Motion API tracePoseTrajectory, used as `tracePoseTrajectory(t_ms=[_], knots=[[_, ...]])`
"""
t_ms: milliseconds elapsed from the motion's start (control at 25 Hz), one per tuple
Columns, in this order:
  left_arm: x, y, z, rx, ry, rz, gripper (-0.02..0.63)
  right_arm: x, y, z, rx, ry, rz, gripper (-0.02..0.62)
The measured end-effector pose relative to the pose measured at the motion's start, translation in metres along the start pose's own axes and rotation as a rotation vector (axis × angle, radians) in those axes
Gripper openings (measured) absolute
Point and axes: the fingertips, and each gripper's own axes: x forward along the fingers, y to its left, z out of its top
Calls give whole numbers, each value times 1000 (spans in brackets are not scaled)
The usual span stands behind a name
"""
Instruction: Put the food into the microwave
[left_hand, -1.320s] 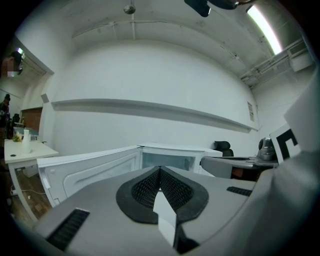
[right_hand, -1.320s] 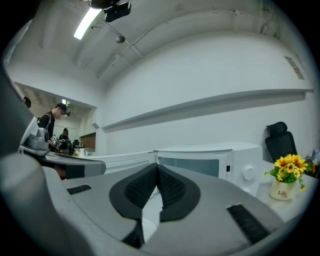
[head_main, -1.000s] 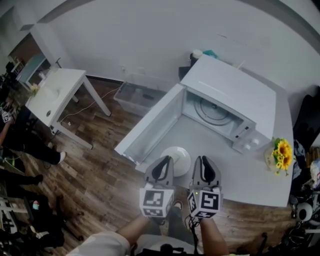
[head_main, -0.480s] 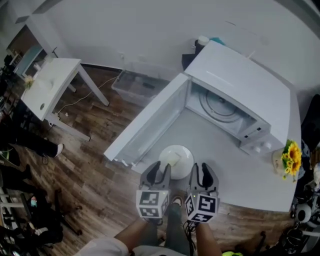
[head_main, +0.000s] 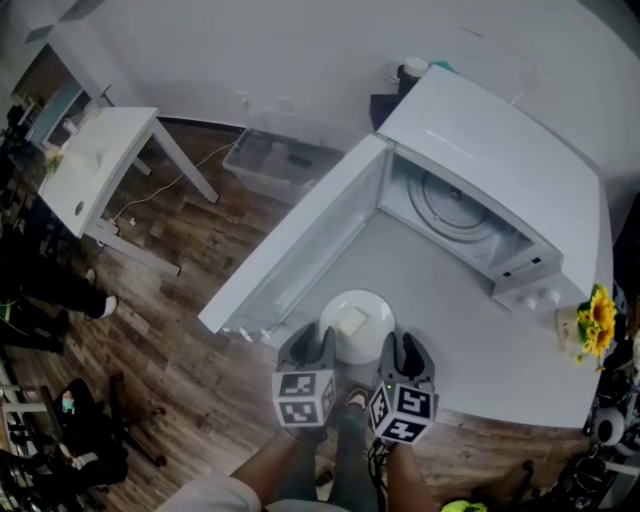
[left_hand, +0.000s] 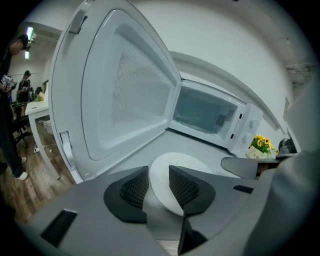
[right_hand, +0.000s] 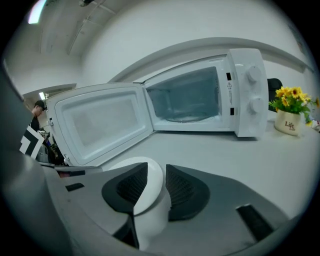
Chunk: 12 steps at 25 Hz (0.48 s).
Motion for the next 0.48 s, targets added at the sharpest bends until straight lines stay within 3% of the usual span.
tracePoseTrajectory(t_ms=[480], knots=[[12,7,-16,-24,69,-5,125,20,-2,-26,31,108,-51,140]])
